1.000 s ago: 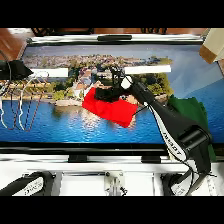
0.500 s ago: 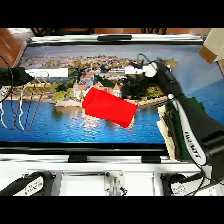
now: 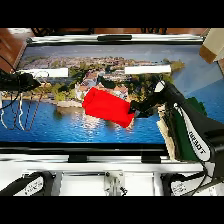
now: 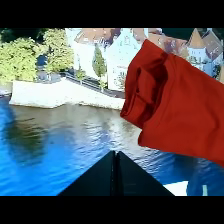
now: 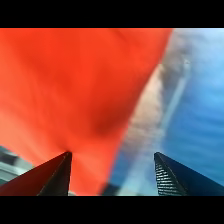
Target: Fold the shirts.
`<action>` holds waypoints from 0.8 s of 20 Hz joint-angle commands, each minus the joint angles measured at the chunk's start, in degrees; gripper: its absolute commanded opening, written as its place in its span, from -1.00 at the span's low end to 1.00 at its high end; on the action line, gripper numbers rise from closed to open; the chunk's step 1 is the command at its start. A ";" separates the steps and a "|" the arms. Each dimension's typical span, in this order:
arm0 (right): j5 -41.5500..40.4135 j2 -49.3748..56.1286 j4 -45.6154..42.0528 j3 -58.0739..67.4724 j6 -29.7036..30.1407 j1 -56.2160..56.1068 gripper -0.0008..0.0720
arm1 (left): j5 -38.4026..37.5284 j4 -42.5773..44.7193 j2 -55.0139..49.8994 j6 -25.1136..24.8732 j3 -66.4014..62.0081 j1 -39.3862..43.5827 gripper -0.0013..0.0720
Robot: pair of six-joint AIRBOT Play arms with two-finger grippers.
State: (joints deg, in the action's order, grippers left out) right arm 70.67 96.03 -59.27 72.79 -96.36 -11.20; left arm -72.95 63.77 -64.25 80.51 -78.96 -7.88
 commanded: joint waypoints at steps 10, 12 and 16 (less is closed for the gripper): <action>-16.28 0.90 15.15 6.40 11.47 -2.69 -0.80 | 2.86 -3.41 0.02 -0.28 0.50 0.04 -0.85; -13.07 -3.21 13.49 11.30 11.10 0.39 -0.80 | 2.93 -3.37 0.02 -0.39 0.50 0.04 -0.85; -3.37 -13.07 2.54 19.12 2.45 9.38 -0.80 | 2.91 -3.39 0.02 -1.81 0.50 0.04 -0.85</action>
State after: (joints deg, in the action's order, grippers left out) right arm 61.01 88.90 -49.82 86.74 -89.27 -7.20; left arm -70.08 60.40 -64.27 79.48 -78.48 -7.86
